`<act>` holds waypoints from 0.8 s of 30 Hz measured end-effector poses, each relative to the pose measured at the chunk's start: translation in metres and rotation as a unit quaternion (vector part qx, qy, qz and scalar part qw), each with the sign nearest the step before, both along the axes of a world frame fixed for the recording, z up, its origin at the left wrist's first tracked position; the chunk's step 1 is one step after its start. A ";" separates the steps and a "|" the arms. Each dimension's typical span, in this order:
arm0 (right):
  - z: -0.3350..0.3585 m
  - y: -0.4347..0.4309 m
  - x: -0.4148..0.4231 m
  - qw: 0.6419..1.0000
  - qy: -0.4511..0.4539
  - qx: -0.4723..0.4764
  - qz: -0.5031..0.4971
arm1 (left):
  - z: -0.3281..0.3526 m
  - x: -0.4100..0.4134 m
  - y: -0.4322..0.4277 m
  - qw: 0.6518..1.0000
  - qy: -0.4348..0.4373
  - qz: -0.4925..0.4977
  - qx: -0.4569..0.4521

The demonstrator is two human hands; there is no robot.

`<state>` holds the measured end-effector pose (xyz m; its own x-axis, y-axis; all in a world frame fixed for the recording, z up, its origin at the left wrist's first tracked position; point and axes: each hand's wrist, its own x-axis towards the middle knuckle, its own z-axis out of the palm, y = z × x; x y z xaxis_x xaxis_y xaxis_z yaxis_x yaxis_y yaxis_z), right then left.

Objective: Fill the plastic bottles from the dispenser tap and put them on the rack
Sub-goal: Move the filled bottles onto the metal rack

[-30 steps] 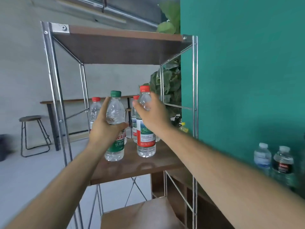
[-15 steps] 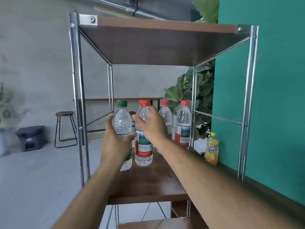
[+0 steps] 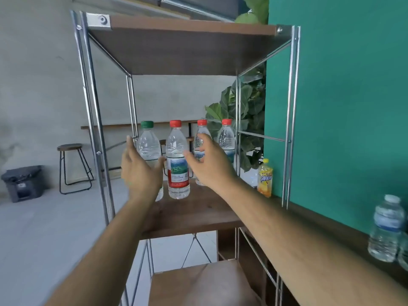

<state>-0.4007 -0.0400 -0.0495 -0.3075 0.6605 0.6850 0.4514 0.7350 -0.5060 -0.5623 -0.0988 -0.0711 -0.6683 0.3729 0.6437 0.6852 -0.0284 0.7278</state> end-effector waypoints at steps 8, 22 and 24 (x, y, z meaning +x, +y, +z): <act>-0.052 -0.042 0.146 0.982 0.082 0.110 -0.129 | -0.021 0.172 -0.010 0.919 0.261 -0.278 0.097; -0.150 0.032 0.356 0.878 0.133 -0.121 -0.445 | -0.100 0.405 0.132 0.808 0.215 -0.529 -0.143; -0.159 0.054 0.370 0.853 0.156 -0.149 -0.475 | -0.116 0.425 0.158 0.794 0.205 -0.545 -0.172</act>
<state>-0.0309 0.0144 -0.2088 0.6306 0.6688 0.3937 0.5809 -0.0704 -0.8109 -0.1377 0.0594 -0.1866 0.4122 0.7875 0.4582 0.5717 -0.6151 0.5430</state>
